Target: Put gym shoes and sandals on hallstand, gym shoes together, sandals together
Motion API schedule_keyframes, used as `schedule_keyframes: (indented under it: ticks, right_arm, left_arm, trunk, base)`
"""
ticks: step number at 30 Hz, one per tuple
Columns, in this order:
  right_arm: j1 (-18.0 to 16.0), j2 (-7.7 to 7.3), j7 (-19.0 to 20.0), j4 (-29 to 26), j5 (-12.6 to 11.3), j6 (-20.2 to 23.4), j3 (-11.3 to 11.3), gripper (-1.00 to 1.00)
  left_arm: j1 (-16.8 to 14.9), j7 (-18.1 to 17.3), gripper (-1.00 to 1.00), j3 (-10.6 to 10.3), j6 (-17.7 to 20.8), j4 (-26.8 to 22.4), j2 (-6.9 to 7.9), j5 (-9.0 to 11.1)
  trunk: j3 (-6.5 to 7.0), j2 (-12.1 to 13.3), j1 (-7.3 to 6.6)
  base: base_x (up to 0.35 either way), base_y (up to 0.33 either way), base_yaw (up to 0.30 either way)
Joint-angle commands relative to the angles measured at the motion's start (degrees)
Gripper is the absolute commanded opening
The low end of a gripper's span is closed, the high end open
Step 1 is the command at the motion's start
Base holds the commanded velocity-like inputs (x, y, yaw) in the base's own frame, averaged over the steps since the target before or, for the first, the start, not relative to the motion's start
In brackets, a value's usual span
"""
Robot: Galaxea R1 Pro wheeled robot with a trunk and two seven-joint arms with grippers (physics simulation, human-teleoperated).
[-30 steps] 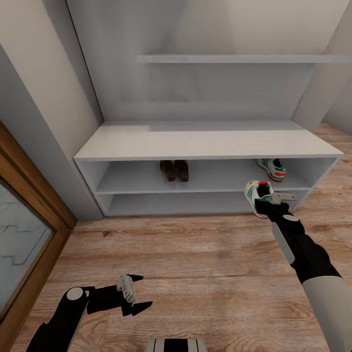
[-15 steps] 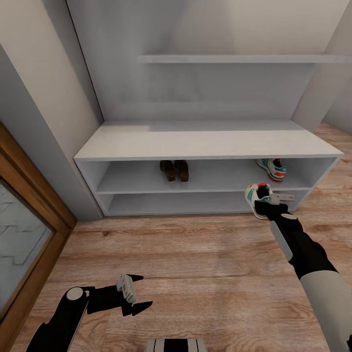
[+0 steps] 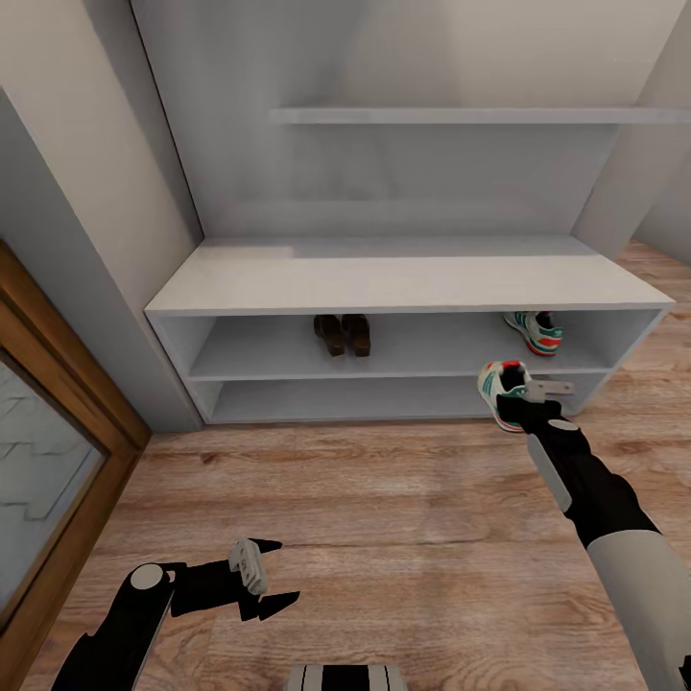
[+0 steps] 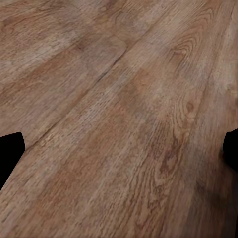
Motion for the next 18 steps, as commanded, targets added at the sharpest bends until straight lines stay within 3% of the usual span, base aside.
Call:
schedule_keyframes:
  ticks: [1,12,18]
  right_arm:
    - [0.00,0.00,0.01,0.01,0.01,-0.05,0.04,-1.00]
    - [0.02,0.05,0.05,0.02,0.00,-0.31,0.18,-1.00]
    - [0.02,0.28,0.14,0.00,0.03,-0.38,0.23,-1.00]
  left_arm:
    - [-0.01,-0.01,1.00,0.00,0.00,-0.01,0.00,0.02]
    - [-0.01,0.09,1.00,-0.02,0.00,-0.02,-0.04,0.07]
    - [0.02,0.06,1.00,-0.06,0.00,-0.03,-0.16,-0.01]
  trunk:
    - [0.00,0.00,0.00]
    - [0.00,0.00,0.00]
    - [0.00,0.00,0.00]
  base:
    - [0.000,0.000,0.000]
    - [0.005,0.000,0.000]
    - [0.149,0.000,0.000]
